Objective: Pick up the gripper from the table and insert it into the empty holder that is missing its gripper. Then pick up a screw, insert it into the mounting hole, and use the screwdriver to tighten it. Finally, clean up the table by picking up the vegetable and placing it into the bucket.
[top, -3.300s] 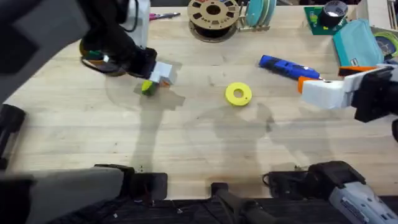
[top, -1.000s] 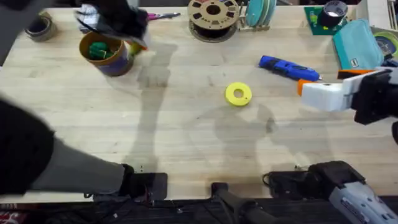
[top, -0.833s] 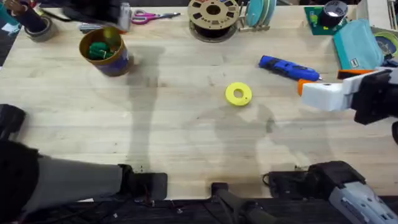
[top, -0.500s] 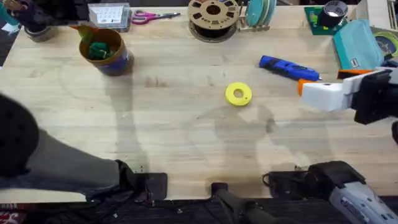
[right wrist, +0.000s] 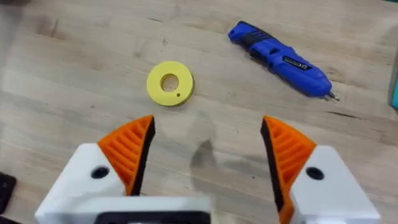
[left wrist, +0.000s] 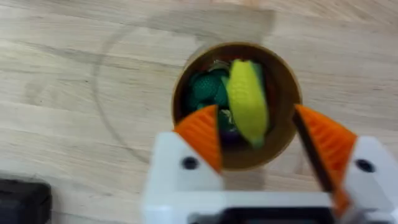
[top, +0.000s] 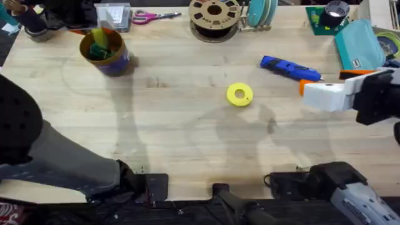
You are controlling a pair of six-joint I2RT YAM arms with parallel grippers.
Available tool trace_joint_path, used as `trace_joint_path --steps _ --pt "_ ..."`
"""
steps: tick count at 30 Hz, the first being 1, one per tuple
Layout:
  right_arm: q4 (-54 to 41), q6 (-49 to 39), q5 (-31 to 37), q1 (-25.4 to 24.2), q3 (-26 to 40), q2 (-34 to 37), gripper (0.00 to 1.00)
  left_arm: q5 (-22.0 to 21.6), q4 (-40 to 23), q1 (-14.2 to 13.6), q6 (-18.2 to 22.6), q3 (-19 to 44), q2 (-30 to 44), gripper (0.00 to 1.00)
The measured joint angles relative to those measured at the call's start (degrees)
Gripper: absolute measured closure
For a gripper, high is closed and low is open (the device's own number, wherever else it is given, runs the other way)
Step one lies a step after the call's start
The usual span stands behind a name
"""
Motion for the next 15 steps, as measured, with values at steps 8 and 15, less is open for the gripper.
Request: trace_joint_path --steps 8,15 --pt "-0.01 0.00 0.00 0.00 0.00 0.01 0.004 0.35 -3.28 0.00 -0.24 0.00 -0.13 0.015" --pt "-0.01 0.04 0.00 0.00 0.00 -0.01 0.004 1.15 -7.81 0.00 -0.24 0.00 -6.50 0.015"
